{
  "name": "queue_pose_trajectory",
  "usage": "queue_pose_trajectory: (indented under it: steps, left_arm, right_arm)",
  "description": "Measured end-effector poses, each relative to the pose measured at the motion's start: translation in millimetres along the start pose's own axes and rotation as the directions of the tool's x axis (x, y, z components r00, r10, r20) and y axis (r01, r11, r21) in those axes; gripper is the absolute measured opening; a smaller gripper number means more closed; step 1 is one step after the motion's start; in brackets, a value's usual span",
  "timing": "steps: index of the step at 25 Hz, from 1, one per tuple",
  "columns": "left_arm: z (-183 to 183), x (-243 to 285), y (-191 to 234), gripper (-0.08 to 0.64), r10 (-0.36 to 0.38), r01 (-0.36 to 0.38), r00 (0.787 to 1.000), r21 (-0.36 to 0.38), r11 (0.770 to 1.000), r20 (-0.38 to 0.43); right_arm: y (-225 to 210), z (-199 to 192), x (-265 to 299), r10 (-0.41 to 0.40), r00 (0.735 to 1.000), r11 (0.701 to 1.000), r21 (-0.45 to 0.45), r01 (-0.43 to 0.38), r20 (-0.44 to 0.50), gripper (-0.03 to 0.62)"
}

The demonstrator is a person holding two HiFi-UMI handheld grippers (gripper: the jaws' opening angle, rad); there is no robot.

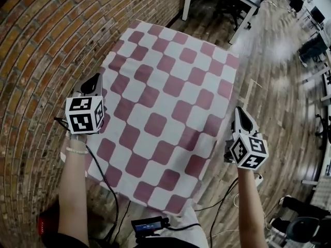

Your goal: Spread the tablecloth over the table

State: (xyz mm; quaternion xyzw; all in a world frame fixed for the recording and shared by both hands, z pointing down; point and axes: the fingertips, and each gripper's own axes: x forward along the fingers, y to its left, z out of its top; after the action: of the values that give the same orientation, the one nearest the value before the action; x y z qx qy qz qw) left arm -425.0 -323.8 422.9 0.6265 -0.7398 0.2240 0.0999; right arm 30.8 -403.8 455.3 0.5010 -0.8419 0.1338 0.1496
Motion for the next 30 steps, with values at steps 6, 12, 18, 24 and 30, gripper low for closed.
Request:
queue_pose_trajectory:
  steps: [6,12,18,24,30]
  left_arm:
    - [28,-86,-27,0.015,0.043,-0.043,0.996,-0.009,0.999,0.083]
    - [57,-182,-57,0.015,0.073,-0.064,0.982,-0.057,0.996,0.174]
    - [88,-253,-92,0.015,0.082,-0.073,0.963,-0.047,0.996,0.257]
    - [92,-313,-131,0.015,0.076,-0.07,0.951,-0.03,0.997,0.3]
    - [87,-354,-170,0.015,0.059,-0.061,0.942,-0.005,0.998,0.331]
  right_arm:
    - [46,33,-43,0.169,0.984,0.981,-0.107,-0.162,0.055,0.044]
    - [74,63,-99,0.297,0.949,0.941,-0.199,-0.272,0.103,0.044]
    - [92,79,-161,0.376,0.914,0.91,-0.246,-0.334,0.15,0.044]
    - [109,81,-210,0.459,0.87,0.868,-0.301,-0.396,0.18,0.044]
    - [116,80,-246,0.507,0.839,0.839,-0.338,-0.427,0.199,0.044]
